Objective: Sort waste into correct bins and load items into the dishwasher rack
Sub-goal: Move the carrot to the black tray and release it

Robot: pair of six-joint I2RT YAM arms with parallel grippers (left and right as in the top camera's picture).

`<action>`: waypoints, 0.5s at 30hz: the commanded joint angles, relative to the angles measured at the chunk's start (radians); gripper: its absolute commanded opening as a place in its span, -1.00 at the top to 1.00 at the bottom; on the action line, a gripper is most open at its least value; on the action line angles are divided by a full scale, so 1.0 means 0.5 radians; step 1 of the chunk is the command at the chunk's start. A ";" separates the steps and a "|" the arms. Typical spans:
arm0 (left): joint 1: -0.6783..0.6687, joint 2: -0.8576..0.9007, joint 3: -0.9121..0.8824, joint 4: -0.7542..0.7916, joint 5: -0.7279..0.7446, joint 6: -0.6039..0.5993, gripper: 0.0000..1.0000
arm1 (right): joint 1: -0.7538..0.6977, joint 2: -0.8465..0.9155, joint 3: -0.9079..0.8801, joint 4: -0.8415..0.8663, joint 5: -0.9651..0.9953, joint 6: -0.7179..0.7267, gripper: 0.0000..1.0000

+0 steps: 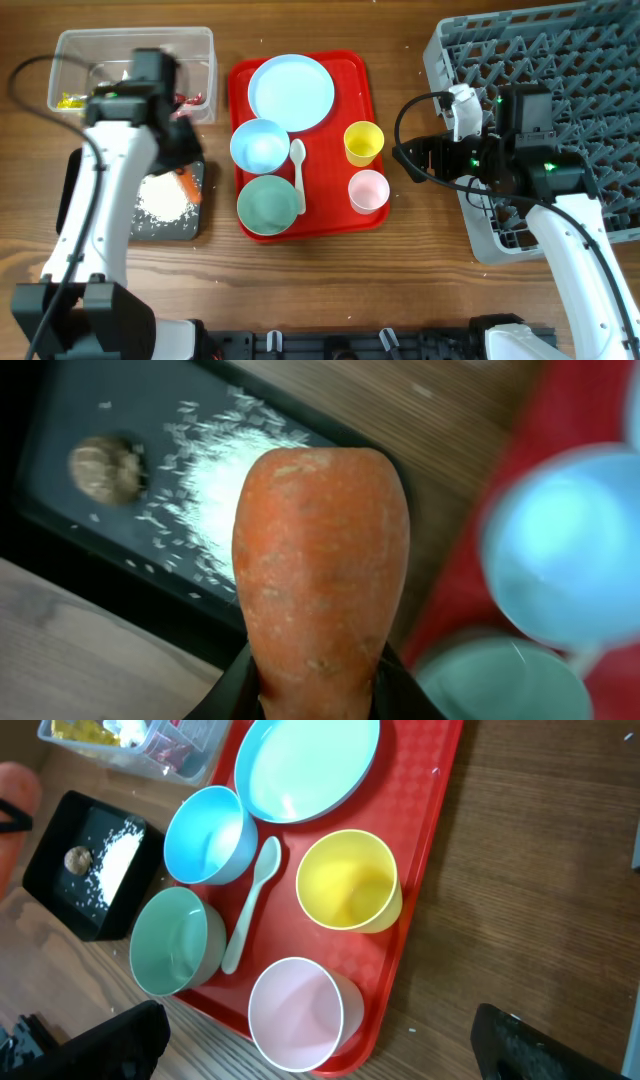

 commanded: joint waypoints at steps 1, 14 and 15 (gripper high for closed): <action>0.468 0.002 -0.311 0.224 -0.081 -0.075 0.92 | -0.005 0.017 0.035 -0.002 0.017 0.008 -0.99; 1.064 0.024 -0.930 1.232 0.472 -0.110 0.24 | -0.005 0.017 0.035 -0.004 0.016 0.015 -1.00; 1.064 0.024 -0.930 1.231 0.474 -0.111 0.24 | -0.005 0.017 0.035 -0.004 0.016 0.015 -1.00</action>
